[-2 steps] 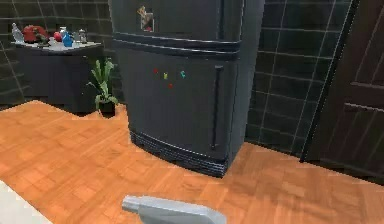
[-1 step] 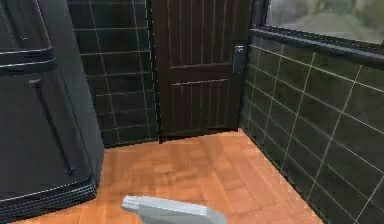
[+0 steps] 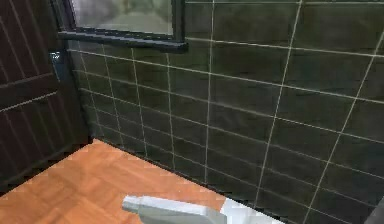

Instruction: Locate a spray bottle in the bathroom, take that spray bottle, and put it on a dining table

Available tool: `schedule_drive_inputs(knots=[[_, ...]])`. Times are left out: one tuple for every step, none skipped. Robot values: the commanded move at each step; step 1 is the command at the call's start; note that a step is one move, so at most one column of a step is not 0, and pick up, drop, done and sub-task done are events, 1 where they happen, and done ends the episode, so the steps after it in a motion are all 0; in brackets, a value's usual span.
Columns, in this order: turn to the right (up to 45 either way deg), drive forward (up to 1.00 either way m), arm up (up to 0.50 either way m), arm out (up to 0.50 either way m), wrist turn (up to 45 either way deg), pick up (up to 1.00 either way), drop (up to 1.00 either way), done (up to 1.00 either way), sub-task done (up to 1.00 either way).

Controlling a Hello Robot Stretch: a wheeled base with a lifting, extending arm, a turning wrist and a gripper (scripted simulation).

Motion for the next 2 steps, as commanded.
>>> schedule_drive_inputs(knots=[[12.0,0.00,0.00,0.00,0.0,0.00,0.00,0.00,0.00],[-45.0,0.00,0.00,0.00,0.0,0.00,0.00,0.00,0.00]])
